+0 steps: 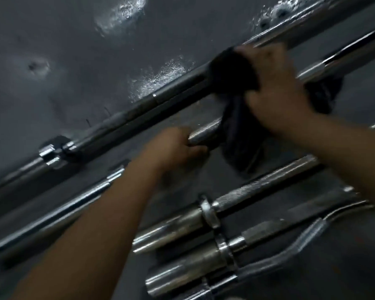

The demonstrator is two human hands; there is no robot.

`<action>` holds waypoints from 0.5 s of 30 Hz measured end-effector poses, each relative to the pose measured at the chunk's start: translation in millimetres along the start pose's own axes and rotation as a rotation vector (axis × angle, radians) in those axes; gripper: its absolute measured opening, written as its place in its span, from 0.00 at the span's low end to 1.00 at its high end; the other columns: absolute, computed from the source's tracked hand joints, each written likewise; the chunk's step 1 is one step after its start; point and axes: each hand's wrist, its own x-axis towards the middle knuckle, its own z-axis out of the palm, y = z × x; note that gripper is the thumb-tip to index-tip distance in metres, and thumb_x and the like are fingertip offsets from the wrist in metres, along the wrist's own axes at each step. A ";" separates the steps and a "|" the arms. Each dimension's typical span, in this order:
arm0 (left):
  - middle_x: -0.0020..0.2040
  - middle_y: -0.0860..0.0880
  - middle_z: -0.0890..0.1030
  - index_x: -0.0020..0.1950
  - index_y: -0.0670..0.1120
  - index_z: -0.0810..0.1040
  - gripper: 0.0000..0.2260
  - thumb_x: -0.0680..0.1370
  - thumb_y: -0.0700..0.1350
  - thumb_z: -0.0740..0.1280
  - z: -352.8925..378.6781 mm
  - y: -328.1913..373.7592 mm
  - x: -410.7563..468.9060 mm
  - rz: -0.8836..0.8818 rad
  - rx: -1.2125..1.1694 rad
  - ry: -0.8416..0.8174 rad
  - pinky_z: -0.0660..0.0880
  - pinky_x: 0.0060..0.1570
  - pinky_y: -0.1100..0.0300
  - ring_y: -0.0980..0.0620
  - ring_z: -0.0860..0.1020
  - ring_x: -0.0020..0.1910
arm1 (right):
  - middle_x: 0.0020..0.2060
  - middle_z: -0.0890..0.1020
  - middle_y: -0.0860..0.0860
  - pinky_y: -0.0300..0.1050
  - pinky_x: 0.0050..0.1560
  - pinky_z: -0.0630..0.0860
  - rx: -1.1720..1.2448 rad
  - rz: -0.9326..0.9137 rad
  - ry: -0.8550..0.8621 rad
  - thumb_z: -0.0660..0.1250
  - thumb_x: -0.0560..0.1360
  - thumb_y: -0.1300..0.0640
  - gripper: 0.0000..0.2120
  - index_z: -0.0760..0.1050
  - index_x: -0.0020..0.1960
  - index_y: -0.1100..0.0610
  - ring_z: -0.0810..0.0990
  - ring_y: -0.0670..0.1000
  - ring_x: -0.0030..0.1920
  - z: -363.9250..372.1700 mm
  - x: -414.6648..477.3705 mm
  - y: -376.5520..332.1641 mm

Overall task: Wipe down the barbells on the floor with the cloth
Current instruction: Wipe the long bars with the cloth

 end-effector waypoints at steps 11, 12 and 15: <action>0.46 0.47 0.82 0.54 0.50 0.76 0.13 0.75 0.56 0.69 3.1 -1.3 -2.8 -0.017 -0.055 0.046 0.70 0.38 0.58 0.45 0.81 0.47 | 0.60 0.78 0.56 0.55 0.58 0.73 -0.285 -0.401 -0.230 0.60 0.72 0.39 0.26 0.75 0.67 0.48 0.78 0.61 0.57 37.2 -18.3 -14.4; 0.44 0.47 0.82 0.53 0.49 0.77 0.14 0.74 0.57 0.70 -2.6 -1.7 -1.1 -0.031 -0.111 -0.024 0.71 0.38 0.59 0.47 0.81 0.45 | 0.60 0.78 0.56 0.55 0.56 0.74 -0.288 -0.417 -0.218 0.60 0.73 0.40 0.27 0.74 0.68 0.48 0.78 0.61 0.57 25.3 -8.9 4.9; 0.45 0.49 0.81 0.52 0.51 0.76 0.15 0.75 0.61 0.68 3.9 -4.4 -7.8 -0.030 0.025 0.091 0.73 0.40 0.55 0.47 0.80 0.45 | 0.62 0.75 0.59 0.56 0.60 0.72 -0.254 -0.188 -0.042 0.60 0.74 0.44 0.25 0.72 0.70 0.49 0.76 0.63 0.60 -0.3 3.4 53.4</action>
